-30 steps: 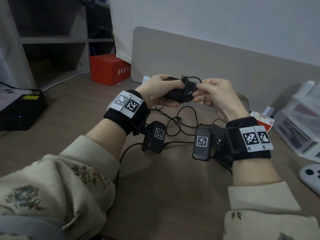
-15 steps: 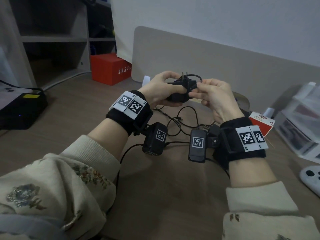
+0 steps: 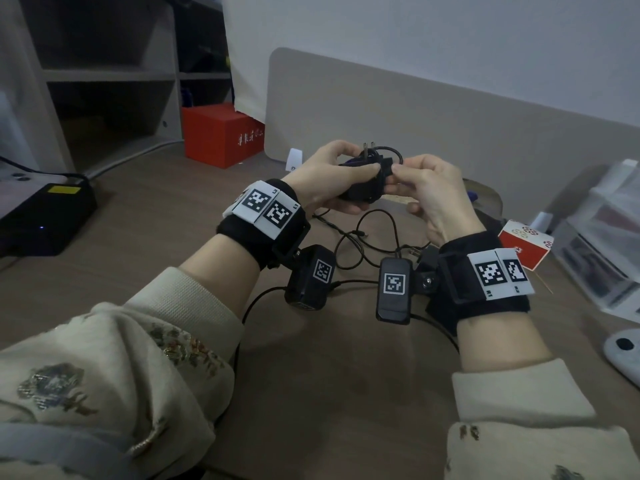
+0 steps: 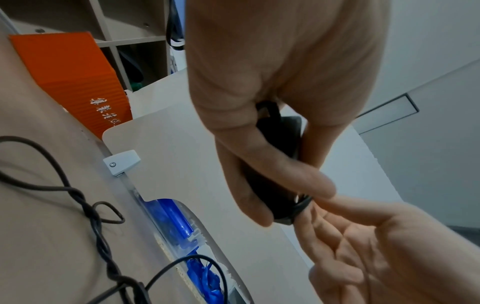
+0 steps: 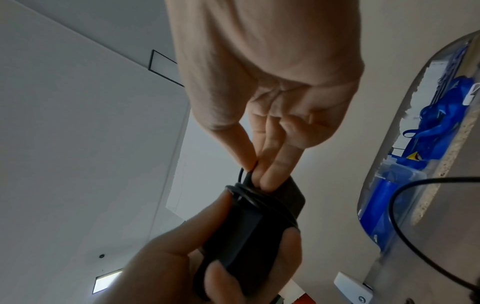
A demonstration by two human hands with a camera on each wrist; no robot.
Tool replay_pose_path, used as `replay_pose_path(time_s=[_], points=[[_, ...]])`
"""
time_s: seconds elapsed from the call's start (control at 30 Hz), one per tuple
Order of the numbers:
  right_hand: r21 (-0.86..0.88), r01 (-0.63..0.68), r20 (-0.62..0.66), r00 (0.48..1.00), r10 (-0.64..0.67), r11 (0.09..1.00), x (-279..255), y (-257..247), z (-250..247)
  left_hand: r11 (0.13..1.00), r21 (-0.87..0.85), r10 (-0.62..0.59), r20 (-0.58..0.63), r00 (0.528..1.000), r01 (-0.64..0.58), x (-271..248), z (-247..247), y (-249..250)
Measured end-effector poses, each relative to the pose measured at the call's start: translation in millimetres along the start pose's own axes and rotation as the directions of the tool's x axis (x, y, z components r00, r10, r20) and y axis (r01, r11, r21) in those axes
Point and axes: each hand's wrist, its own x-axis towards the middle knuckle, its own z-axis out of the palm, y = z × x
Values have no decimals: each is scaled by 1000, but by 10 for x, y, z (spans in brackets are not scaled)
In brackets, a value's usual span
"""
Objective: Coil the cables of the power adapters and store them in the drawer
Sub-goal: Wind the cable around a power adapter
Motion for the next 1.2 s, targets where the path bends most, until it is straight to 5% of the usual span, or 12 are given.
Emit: replay_pose_path(time_s=[0.5,0.77,0.83,0.93,1.2], points=[[40,154,-102,984,-149,987,20,27,69,999,-32,14,-113,994,-18,16,118,-22],[-111,205,139,972,-189,973,19,41,78,998,-59,-40,-227,973,27,64,43,-20],[-154,234,104,970,-220,960,15,55,124,998,-43,-46,-225,973,38,70,64,-28],[-354,280,18,956,-292,892,54,115,170,998,2,-59,-205,977,61,80,115,-51],[-721,282,30,925,-378,633,-31,99,222,985,153,-55,-177,983,83,81,197,-78]])
